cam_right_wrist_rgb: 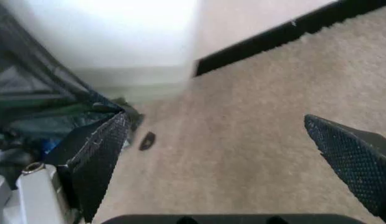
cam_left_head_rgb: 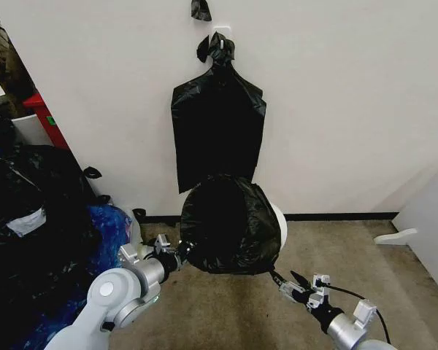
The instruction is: Place the garbage bag over the trash bin.
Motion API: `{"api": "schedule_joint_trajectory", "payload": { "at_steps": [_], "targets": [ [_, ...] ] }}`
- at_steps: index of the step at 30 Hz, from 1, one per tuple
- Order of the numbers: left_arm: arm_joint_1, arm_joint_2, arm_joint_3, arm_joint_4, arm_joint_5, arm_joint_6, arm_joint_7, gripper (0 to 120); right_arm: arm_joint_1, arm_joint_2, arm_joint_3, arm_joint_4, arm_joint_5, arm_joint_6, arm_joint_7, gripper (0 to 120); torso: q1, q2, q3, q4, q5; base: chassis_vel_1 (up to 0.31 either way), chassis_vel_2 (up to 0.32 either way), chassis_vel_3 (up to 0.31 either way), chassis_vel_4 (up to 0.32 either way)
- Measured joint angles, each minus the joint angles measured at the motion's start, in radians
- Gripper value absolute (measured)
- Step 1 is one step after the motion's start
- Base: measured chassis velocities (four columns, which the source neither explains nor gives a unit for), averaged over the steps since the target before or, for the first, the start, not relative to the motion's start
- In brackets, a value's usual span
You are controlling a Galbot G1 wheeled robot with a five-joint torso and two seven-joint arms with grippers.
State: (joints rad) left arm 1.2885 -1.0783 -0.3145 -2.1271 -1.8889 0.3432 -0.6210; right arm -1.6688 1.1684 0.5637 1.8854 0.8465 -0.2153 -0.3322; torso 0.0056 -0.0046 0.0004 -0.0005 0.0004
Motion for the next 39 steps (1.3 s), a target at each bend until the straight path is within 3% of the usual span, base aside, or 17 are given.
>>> {"api": "schedule_joint_trajectory", "payload": {
  "at_steps": [8,15,19,22,25,27,30,32,36,39],
  "targets": [
    [0.007,-0.004,0.0,-0.011,0.004,0.001,0.001,0,-0.055,0.004,0.008,0.029,-0.037,0.047,-0.04,100,0.0,0.0,0.0,-0.0001,-0.0002,0.0,0.0,0.0,0.0],
    [0.002,0.005,0.0,-0.006,0.049,0.001,0.016,0,-0.124,0.005,0.047,0.034,-0.181,0.217,-0.2,100,0.0,0.0,0.0,-0.0001,-0.0001,0.0,0.0,0.0,0.0],
    [0.008,0.028,0.032,0.03,0.286,-0.018,0.146,0,-0.188,-0.011,0.098,0.085,-0.194,0.264,-0.205,100,0.0,0.0,0.0,-0.0002,-0.0002,0.0,0.0,0.0,0.0],
    [0.028,0.043,0.054,0.064,0.505,-0.058,0.295,0,-0.218,-0.03,0.183,0.14,-0.122,0.246,-0.166,100,0.0,0.0,0.0,0.0,-0.0002,0.0,0.0,0.0,0.0],
    [0.034,0.045,0.059,0.078,0.575,-0.08,0.353,0,-0.227,-0.04,0.236,0.165,-0.08,0.225,-0.145,100,0.0,0.0,0.0,0.0001,-0.0002,0.0,0.0,0.0,0.0],
    [0.048,0.047,0.063,0.117,0.765,-0.166,0.532,0,-0.245,-0.072,0.379,0.237,0.067,0.159,-0.07,100,0.0,0.0,0.0,-0.0001,-0.0003,0.0,0.0,0.0,0.0],
    [0.053,0.058,0.063,0.148,0.895,-0.23,0.642,0,-0.239,-0.096,0.494,0.302,0.217,0.027,-0.02,100,0.0,0.0,0.0,-0.0002,-0.0004,0.0,0.0,0.0,0.0],
    [0.053,0.062,0.064,0.155,0.928,-0.246,0.671,0,-0.227,-0.105,0.523,0.325,0.268,-0.027,0.008,100,0.0,0.0,0.0,-0.0003,-0.0003,0.0,0.0,0.0,0.0],
    [0.042,0.078,0.07,0.195,1.08,-0.331,0.801,0,-0.119,-0.164,0.58,0.444,0.57,-0.32,0.26,100,0.0,0.0,0.0,0.0001,-0.0002,0.0,0.0,0.0,0.0],
    [0.039,0.083,0.071,0.207,1.127,-0.361,0.855,0,-0.068,-0.184,0.563,0.475,0.654,-0.407,0.362,100,0.0,0.0,0.0,0.0002,-0.0004,0.0,0.0,0.0,0.0]
  ]
}}
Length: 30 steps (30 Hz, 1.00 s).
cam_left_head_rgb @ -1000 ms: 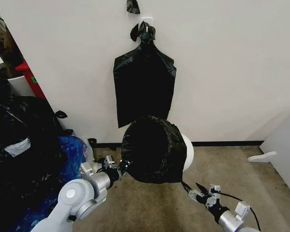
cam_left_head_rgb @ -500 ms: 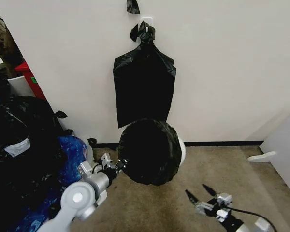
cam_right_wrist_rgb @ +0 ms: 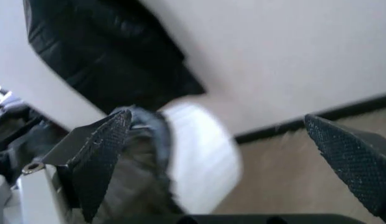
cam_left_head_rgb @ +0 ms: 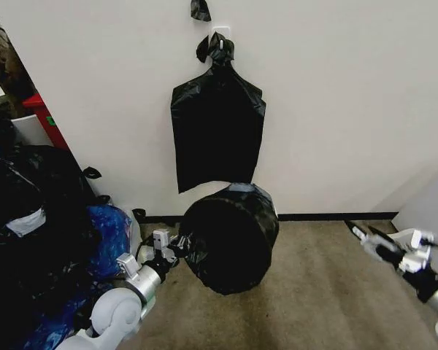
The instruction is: Place the garbage bag over the trash bin.
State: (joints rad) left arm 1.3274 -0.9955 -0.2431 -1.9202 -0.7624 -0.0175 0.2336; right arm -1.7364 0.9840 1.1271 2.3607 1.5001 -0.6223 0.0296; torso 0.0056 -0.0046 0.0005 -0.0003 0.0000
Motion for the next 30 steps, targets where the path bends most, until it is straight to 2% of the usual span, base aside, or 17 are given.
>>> {"api": "schedule_joint_trajectory", "payload": {
  "at_steps": [3,7,9,13,15,19,30],
  "targets": [
    [0.0,0.005,-0.001,0.016,0.067,-0.057,0.104,0,0.111,-0.02,-0.073,0.018,0.09,-0.112,0.126,100,0.0,0.0,0.0,-0.0004,0.0,0.0,0.0,0.0,0.0],
    [0.009,0.008,-0.007,0.015,0.085,-0.079,0.153,0,0.19,-0.02,-0.149,0.009,0.067,-0.122,0.16,100,0.0,0.0,0.0,-0.0001,0.0003,0.0,0.0,0.0,0.0],
    [0.016,0.011,-0.016,0.008,0.094,-0.086,0.173,0,0.235,-0.015,-0.221,0.007,-0.01,-0.122,0.163,100,0.0,0.0,0.0,0.0002,0.0003,0.0,0.0,0.0,0.0],
    [0.018,0.016,-0.023,0.0,0.098,-0.09,0.185,0,0.24,-0.014,-0.279,0.016,-0.118,-0.107,0.132,100,0.0,0.0,0.0,-0.0005,0.0001,0.0,0.0,0.0,0.0],
    [0.018,0.02,-0.026,-0.002,0.107,-0.094,0.197,0,0.24,-0.015,-0.317,0.017,-0.218,-0.089,0.108,100,0.0,0.0,0.0,-0.0004,0.0,0.0,0.0,0.0,0.0],
    [0.022,0.021,-0.028,-0.009,0.108,-0.096,0.207,0,0.237,-0.018,-0.341,0.009,-0.282,-0.076,0.098,100,0.0,0.0,0.0,-0.0003,0.0001,0.0,0.0,0.0,0.0],
    [0.035,0.023,-0.029,-0.037,0.099,-0.096,0.229,0,0.243,-0.018,-0.339,-0.084,-0.3,-0.057,0.101,100,0.0,0.0,0.0,-0.0002,0.0002,0.0,0.0,0.0,0.0]
  ]
}}
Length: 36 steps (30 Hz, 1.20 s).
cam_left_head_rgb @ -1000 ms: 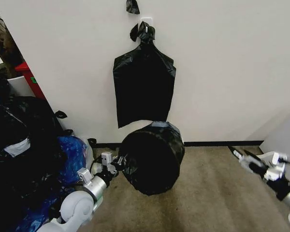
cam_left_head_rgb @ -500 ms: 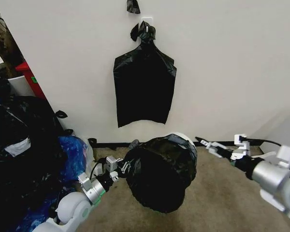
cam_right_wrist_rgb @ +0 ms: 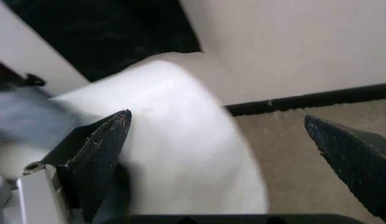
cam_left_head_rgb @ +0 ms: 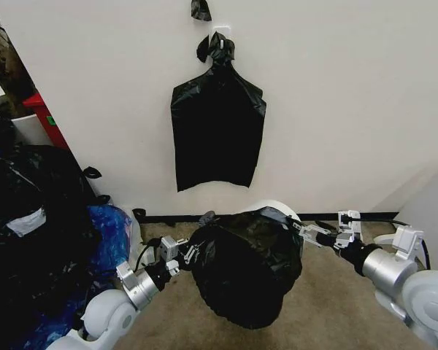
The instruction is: Place the garbage bag over the trash bin.
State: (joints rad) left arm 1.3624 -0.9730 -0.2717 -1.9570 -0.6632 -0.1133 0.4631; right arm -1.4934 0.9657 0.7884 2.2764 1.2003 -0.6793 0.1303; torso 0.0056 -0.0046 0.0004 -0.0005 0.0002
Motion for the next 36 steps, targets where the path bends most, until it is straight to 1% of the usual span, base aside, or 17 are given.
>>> {"api": "schedule_joint_trajectory", "payload": {
  "at_steps": [3,6,10,12,18,20,22,26,28,30,32,34,36],
  "targets": [
    [0.002,0.001,0.0,-0.005,-0.011,0.002,0.006,0,0.005,0.001,0.004,-0.054,-0.01,0.012,-0.015,100,0.0,0.0,0.0,-0.0001,0.0001,0.0,0.0,0.0,0.0],
    [0.002,0.001,0.0,-0.005,-0.015,0.004,0.007,0,0.003,0.005,0.012,-0.062,-0.013,0.02,-0.02,100,0.0,0.0,0.0,0.0,0.0002,0.0,0.0,0.0,0.0],
    [0.001,-0.001,-0.002,0.008,-0.04,0.016,-0.004,0,-0.023,0.015,0.084,-0.008,0.034,0.022,-0.022,100,0.0,0.0,0.0,-0.0003,-0.0002,0.0,0.0,0.0,0.0],
    [-0.002,-0.001,-0.005,0.014,-0.057,0.023,-0.012,0,-0.045,0.017,0.115,0.036,0.088,0.008,-0.021,100,0.0,0.0,0.0,-0.0002,-0.0002,0.0,0.0,0.0,0.0],
    [-0.007,-0.001,-0.006,0.017,-0.09,0.04,-0.025,0,-0.076,0.025,0.122,0.098,0.14,-0.014,-0.008,100,0.0,0.0,0.0,-0.0003,-0.0003,0.0,0.0,0.0,0.0],
    [-0.015,-0.002,-0.006,0.018,-0.128,0.061,-0.037,0,-0.082,0.038,0.095,0.112,0.141,-0.024,-0.007,100,0.0,0.0,0.0,-0.0003,-0.0001,0.0,0.0,0.0,0.0],
    [-0.018,-0.002,-0.005,0.017,-0.143,0.069,-0.041,0,-0.079,0.041,0.08,0.111,0.136,-0.025,-0.006,100,0.0,0.0,0.0,-0.0003,0.0001,0.0,0.0,0.0,0.0],
    [-0.017,-0.003,-0.005,0.016,-0.166,0.085,-0.044,0,-0.047,0.041,0.036,0.083,0.109,-0.021,-0.001,100,0.0,0.0,0.0,-0.0001,0.0,0.0,0.0,0.0,0.0],
    [-0.017,-0.003,-0.005,0.016,-0.169,0.088,-0.043,0,-0.04,0.039,0.03,0.074,0.105,-0.019,0.001,100,0.0,0.0,0.0,0.0,0.0,0.0,0.0,0.0,0.0],
    [-0.015,-0.003,-0.004,0.013,-0.179,0.097,-0.04,0,-0.018,0.034,0.021,0.025,0.095,-0.011,-0.004,100,0.0,0.0,0.0,0.0,0.0001,0.0,0.0,0.0,0.0],
    [-0.016,-0.001,-0.005,0.012,-0.197,0.109,-0.036,0,-0.009,0.027,0.024,-0.03,0.089,0.003,-0.045,100,0.0,0.0,0.0,0.0,0.0,0.0,0.0,0.0,0.0],
    [-0.016,0.003,-0.006,0.011,-0.22,0.124,-0.029,0,-0.009,0.019,0.033,-0.081,0.075,0.026,-0.113,100,0.0,0.0,0.0,-0.0002,0.0001,0.0,0.0,0.0,0.0],
    [-0.016,0.004,-0.007,0.01,-0.225,0.129,-0.026,0,-0.011,0.016,0.035,-0.098,0.068,0.039,-0.137,100,0.0,0.0,0.0,-0.0002,0.0001,0.0,0.0,0.0,0.0]
  ]
}}
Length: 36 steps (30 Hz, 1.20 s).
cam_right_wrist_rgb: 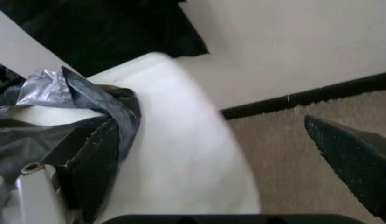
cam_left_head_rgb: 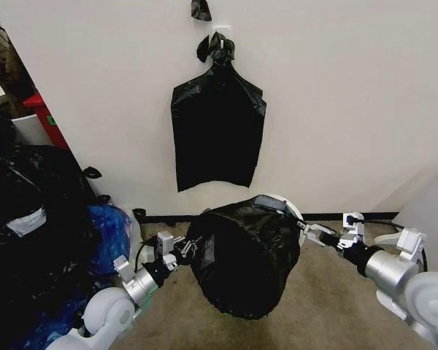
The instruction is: Place the garbage bag over the trash bin.
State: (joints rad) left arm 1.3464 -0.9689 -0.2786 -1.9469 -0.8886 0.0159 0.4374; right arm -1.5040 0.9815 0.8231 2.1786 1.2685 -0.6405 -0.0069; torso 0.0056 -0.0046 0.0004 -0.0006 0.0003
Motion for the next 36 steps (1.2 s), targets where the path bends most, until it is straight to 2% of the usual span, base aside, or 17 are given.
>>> {"api": "schedule_joint_trajectory", "payload": {
  "at_steps": [3,14,18,20,21,22,23,25,28,29,32,34,35,36],
  "targets": [
    [0.0,0.003,-0.003,0.0,-0.014,0.018,0.015,0,-0.005,-0.009,0.003,-0.044,-0.033,0.042,-0.072,100,0.0,0.0,0.0,0.0,0.0001,0.0,0.0,0.0,0.0],
    [-0.013,-0.007,0.006,0.019,-0.039,0.054,-0.002,0,-0.031,-0.012,0.022,0.01,-0.033,0.051,-0.112,100,0.0,0.0,0.0,0.0001,0.0,0.0,0.0,0.0,0.0],
    [-0.024,-0.016,0.009,0.033,-0.051,0.09,-0.098,0,-0.051,-0.019,0.056,0.079,0.003,0.05,-0.11,100,0.0,0.0,0.0,-0.0001,-0.0002,0.0,0.0,0.0,0.0],
    [-0.025,-0.019,0.021,0.038,-0.034,0.107,-0.177,0,-0.05,-0.017,0.068,0.12,0.015,0.049,-0.105,100,0.0,0.0,0.0,0.0,-0.0001,0.0,0.0,0.0,0.0],
    [-0.025,-0.024,0.033,0.041,-0.018,0.117,-0.256,0,-0.046,-0.012,0.073,0.162,0.024,0.048,-0.096,100,0.0,0.0,0.0,0.0,-0.0004,0.0,0.0,0.0,0.0],
    [-0.025,-0.024,0.033,0.041,-0.018,0.117,-0.256,0,-0.046,-0.012,0.073,0.162,0.024,0.048,-0.096,100,0.0,0.0,0.0,0.0,-0.0004,0.0,0.0,0.0,0.0],
    [-0.023,-0.031,0.042,0.041,-0.006,0.121,-0.328,0,-0.039,-0.006,0.066,0.207,0.02,0.048,-0.077,100,0.0,0.0,0.0,-0.0001,-0.0003,0.0,0.0,0.0,0.0],
    [-0.019,-0.04,0.049,0.036,0.0,0.118,-0.41,0,-0.032,0.001,0.019,0.261,-0.04,0.053,-0.046,100,0.0,0.0,0.0,0.0,-0.0008,0.0,0.0,0.0,0.0],
    [-0.016,-0.053,0.062,0.016,0.005,0.116,-0.547,0,-0.019,0.031,-0.118,0.322,-0.28,0.07,-0.058,100,0.0,0.0,0.0,0.0002,-0.0005,0.0,0.0,0.0,0.0],
    [-0.016,-0.053,0.062,0.016,0.005,0.116,-0.547,0,-0.019,0.031,-0.118,0.322,-0.28,0.07,-0.058,100,0.0,0.0,0.0,0.0002,-0.0005,0.0,0.0,0.0,0.0],
    [-0.022,-0.053,0.073,-0.001,-0.019,0.112,-0.59,0,-0.004,0.045,-0.235,0.328,-0.446,0.063,-0.096,100,0.0,0.0,0.0,0.0,0.0,0.0,0.0,0.0,0.0],
    [-0.027,-0.051,0.078,-0.016,-0.041,0.112,-0.599,0,0.009,0.048,-0.315,0.328,-0.501,0.065,-0.073,98,0.0,0.0,0.0,0.0,-0.0004,0.0,0.0,0.0,0.0],
    [-0.031,-0.047,0.083,-0.029,-0.054,0.112,-0.607,0,0.026,0.054,-0.397,0.326,-0.539,0.067,-0.043,93,0.0,0.0,0.0,-0.0001,-0.0002,0.0,0.0,0.0,0.0],
    [-0.032,-0.046,0.083,-0.031,-0.055,0.112,-0.608,0,0.028,0.054,-0.408,0.325,-0.543,0.067,-0.038,93,0.0,0.0,0.0,-0.0001,-0.0003,0.0,0.0,0.0,0.0]
  ]
}}
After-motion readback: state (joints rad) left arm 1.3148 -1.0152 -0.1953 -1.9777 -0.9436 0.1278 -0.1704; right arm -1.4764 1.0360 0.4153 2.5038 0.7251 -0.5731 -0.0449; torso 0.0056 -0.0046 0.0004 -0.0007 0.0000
